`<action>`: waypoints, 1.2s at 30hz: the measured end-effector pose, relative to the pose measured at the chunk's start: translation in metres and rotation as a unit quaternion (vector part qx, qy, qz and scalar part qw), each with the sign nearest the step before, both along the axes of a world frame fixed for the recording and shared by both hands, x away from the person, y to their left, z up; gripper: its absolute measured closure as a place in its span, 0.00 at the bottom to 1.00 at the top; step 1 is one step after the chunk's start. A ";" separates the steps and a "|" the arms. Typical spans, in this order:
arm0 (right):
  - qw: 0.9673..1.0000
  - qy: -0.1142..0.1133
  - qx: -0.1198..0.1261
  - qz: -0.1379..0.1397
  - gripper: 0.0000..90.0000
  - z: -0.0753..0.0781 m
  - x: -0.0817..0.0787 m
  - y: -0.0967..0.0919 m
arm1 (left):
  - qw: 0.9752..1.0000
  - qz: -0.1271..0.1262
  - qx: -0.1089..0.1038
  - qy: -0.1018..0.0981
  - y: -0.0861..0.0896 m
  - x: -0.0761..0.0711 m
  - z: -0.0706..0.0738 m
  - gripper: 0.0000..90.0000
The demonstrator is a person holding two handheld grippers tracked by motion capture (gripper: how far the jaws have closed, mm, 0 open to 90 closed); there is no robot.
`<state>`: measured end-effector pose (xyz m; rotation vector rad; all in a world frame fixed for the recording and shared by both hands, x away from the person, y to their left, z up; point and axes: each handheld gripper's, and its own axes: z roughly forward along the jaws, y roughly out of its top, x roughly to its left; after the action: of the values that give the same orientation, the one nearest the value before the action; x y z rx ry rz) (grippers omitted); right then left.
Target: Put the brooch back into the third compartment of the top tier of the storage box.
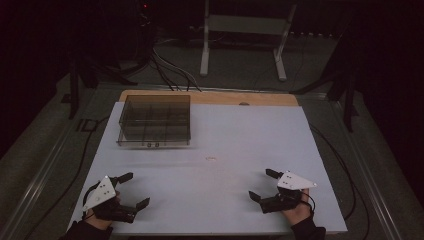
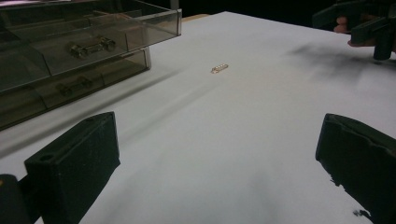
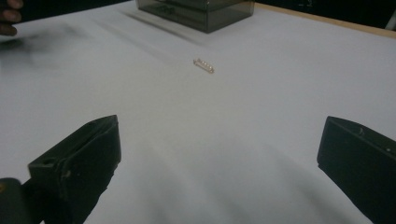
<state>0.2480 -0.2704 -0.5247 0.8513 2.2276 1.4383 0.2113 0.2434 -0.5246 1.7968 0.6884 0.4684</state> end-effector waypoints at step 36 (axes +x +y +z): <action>0.999 -0.017 -0.002 -0.027 0.00 0.033 -0.002 0.005 | 1.000 0.004 0.006 -0.008 -0.003 -0.004 0.003 0.01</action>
<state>0.2461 -0.2653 -0.4919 0.8720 2.1662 1.4118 0.2077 0.2399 -0.5219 1.7993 0.6839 0.4925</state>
